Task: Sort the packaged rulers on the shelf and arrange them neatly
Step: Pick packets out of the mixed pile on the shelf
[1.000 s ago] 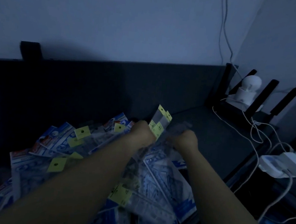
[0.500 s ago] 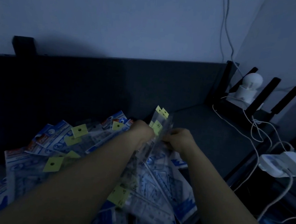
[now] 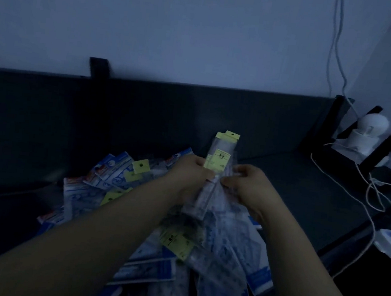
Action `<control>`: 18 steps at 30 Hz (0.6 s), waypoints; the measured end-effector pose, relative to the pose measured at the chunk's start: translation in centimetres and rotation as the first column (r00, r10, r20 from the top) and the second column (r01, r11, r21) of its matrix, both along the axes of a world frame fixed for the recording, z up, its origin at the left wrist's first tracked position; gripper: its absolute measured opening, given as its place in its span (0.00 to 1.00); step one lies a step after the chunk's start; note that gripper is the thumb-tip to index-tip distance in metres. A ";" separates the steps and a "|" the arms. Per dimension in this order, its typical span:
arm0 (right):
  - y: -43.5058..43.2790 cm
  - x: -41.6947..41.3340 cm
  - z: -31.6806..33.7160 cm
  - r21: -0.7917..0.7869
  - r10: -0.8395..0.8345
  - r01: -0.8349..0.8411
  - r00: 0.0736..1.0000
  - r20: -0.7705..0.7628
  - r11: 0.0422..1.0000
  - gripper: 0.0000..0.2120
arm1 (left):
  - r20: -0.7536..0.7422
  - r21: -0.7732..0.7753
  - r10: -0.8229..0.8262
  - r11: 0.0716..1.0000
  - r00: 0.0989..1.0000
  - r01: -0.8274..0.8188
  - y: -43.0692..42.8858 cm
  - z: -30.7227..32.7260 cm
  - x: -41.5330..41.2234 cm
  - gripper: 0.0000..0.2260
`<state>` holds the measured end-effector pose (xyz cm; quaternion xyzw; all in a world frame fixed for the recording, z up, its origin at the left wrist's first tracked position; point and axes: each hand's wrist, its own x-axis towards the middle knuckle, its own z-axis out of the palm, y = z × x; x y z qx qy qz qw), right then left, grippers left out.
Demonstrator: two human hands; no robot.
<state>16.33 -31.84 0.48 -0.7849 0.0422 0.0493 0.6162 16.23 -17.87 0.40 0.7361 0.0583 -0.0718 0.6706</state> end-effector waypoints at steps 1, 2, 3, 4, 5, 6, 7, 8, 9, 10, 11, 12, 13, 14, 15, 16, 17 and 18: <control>0.7 -0.4 0.3 -0.016 0.030 -0.030 0.999 0.019 0.999 0.16 | 0.002 0.008 0.028 1.000 1.000 -0.028 0.9 0.1 -0.7 0.11; 1.5 -0.9 0.6 -0.023 0.063 -0.062 0.997 0.039 0.998 0.15 | 0.006 0.002 0.051 0.999 0.999 -0.051 1.8 0.4 -1.8 0.10; 2.5 -1.4 0.7 -0.025 0.093 -0.092 0.994 0.055 0.995 0.15 | 0.013 -0.011 0.078 0.997 0.997 -0.078 2.9 0.4 -2.6 0.10; 3.5 -1.9 0.9 -0.034 0.123 -0.121 0.990 0.067 0.992 0.16 | 0.012 -0.026 0.106 0.994 0.994 -0.105 4.0 0.5 -3.6 0.10; 4.5 -2.4 0.9 -0.053 0.153 -0.149 0.985 0.076 0.987 0.17 | 0.009 -0.039 0.132 0.991 0.991 -0.131 5.1 0.5 -4.4 0.09; 5.6 -2.9 1.0 -0.075 0.185 -0.179 0.979 0.081 0.981 0.17 | 0.002 -0.047 0.159 0.986 0.987 -0.158 6.2 0.6 -5.5 0.09; 6.7 -3.5 1.1 -0.088 0.219 -0.212 0.972 0.083 0.973 0.16 | 0.001 -0.049 0.190 0.981 0.982 -0.189 7.4 0.6 -6.5 0.09; 7.8 -3.9 1.2 -0.093 0.251 -0.243 0.964 0.085 0.965 0.15 | -0.002 -0.043 0.217 0.975 0.976 -0.217 8.4 0.8 -7.8 0.09; 8.9 -4.5 1.2 -0.098 0.283 -0.275 0.955 0.086 0.957 0.15 | -0.004 -0.044 0.241 0.969 0.970 -0.241 9.5 0.9 -8.8 0.09; 10.0 -5.1 1.4 -0.104 0.316 -0.307 0.945 0.083 0.946 0.14 | -0.007 -0.051 0.261 0.964 0.965 -0.261 10.5 1.0 -9.9 0.10; 11.2 -5.7 1.5 -0.111 0.348 -0.339 0.934 0.077 0.934 0.14 | -0.005 -0.054 0.279 0.959 0.960 -0.279 11.5 1.1 -11.1 0.09; 12.3 -6.4 1.6 -0.114 0.377 -0.369 0.923 0.069 0.923 0.14 | -0.001 -0.051 0.297 0.954 0.955 -0.297 12.5 1.3 -12.4 0.09; 13.5 -7.1 1.7 -0.110 0.407 -0.399 0.912 0.059 0.910 0.14 | 0.008 -0.054 0.316 0.947 0.949 -0.316 13.5 1.5 -13.6 0.08; 14.7 -7.9 1.8 -0.104 0.436 -0.430 0.898 0.048 0.897 0.14 | 0.017 -0.064 0.337 0.940 0.941 -0.335 14.4 1.7 -15.0 0.07; 15.9 -8.8 2.0 -0.096 0.468 -0.463 0.883 0.041 0.881 0.13 | 0.019 -0.079 0.360 0.930 0.933 -0.358 15.4 1.7 -16.4 0.06; 17.2 -9.9 2.2 -0.098 0.501 -0.496 0.864 0.040 0.863 0.11 | 0.015 -0.093 0.387 0.919 0.922 -0.384 16.5 1.7 -17.9 0.05; 18.6 -10.9 2.4 -0.110 0.530 -0.523 0.847 0.045 0.845 0.10 | 0.013 -0.105 0.413 0.906 0.911 -0.410 17.5 1.7 -19.3 0.04; 20.0 -12.1 2.5 -0.125 0.556 -0.547 0.829 0.054 0.828 0.08 | 0.015 -0.112 0.442 0.892 0.897 -0.437 18.6 1.8 -21.0 0.04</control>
